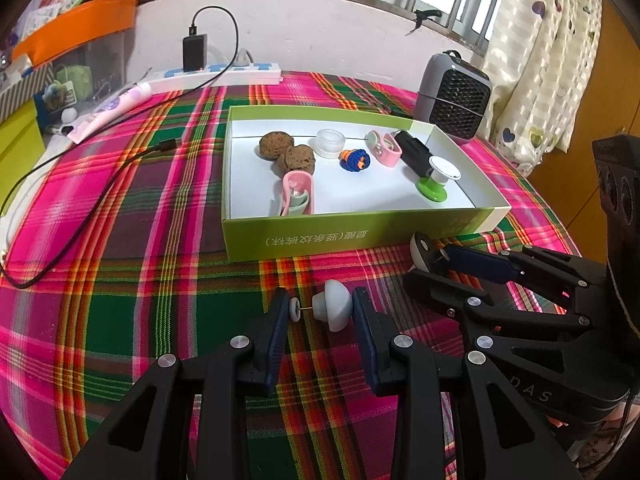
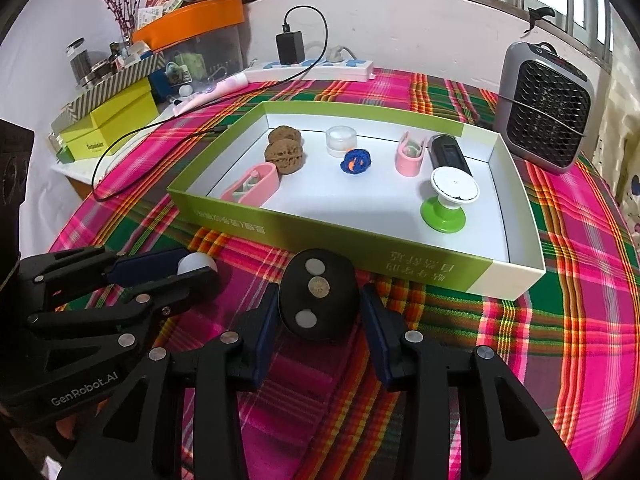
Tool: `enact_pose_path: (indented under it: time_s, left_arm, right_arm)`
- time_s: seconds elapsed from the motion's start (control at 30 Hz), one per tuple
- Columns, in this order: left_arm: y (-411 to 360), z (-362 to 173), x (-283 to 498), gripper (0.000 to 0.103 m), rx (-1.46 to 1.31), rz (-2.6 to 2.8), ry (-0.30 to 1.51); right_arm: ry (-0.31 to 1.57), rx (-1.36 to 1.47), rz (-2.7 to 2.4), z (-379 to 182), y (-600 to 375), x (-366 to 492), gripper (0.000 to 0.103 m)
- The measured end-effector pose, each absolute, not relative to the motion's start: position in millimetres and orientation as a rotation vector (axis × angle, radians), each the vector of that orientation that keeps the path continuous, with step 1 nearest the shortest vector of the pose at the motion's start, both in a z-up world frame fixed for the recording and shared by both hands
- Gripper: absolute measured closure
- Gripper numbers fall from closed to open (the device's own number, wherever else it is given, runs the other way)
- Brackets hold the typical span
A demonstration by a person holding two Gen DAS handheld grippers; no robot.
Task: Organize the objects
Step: 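Close the left tool on the white knob while the right tool grips the black dotted disc, then carry the white knob in the left tool and black disc in the right tool into the box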
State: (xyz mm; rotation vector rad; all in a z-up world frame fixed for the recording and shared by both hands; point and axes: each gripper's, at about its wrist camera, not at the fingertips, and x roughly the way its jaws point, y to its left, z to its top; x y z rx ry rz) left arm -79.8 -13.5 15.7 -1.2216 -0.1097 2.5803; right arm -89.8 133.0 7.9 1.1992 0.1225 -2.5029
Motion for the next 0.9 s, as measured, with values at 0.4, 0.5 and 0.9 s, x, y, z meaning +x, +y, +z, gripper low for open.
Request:
enact_pose_path:
  time_s: [0.4, 0.5, 0.9]
  left_arm:
    - [-13, 16, -80, 0.073, -1.214, 2.584, -0.106]
    - [-13, 20, -81, 0.073, -1.201, 2.589, -0.106]
    - [-12, 36, -76, 0.073, -1.154, 2.601, -0.093]
  right_arm:
    - [0.099, 1.174, -2.504, 13, 135, -87, 0.062]
    - [0.087, 1.166, -2.503, 16, 137, -87, 0.062]
    - [0.070, 1.121, -2.513, 29, 141, -83, 0.062]
